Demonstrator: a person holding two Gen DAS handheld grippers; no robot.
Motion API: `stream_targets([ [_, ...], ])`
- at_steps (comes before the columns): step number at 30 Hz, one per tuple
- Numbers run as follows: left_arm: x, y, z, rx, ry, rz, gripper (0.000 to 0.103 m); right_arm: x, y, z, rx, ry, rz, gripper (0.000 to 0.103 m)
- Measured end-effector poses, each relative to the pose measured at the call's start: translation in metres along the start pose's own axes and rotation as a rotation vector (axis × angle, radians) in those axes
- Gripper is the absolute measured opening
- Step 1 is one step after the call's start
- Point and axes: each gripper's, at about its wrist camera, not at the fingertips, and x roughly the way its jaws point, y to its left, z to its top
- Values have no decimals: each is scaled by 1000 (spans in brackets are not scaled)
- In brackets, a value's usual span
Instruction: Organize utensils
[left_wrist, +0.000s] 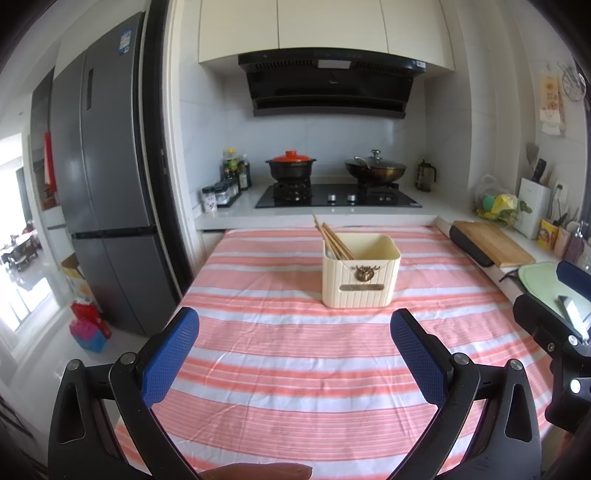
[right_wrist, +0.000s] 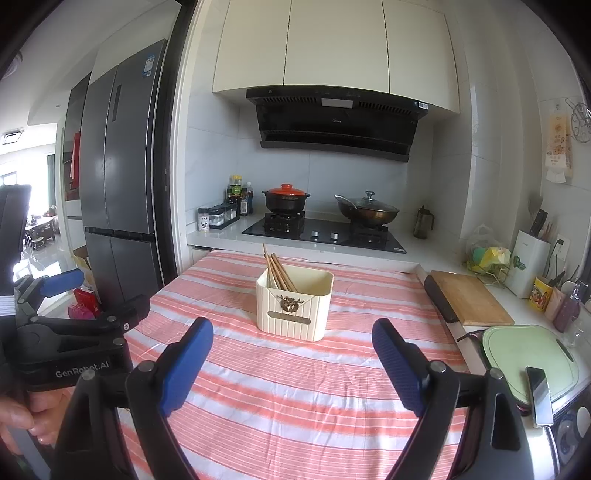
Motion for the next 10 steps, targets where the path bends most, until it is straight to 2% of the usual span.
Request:
stream_targets([
  [10, 0, -2, -1, -12, 7, -28, 103, 3, -4, -2, 4, 13, -8, 90],
])
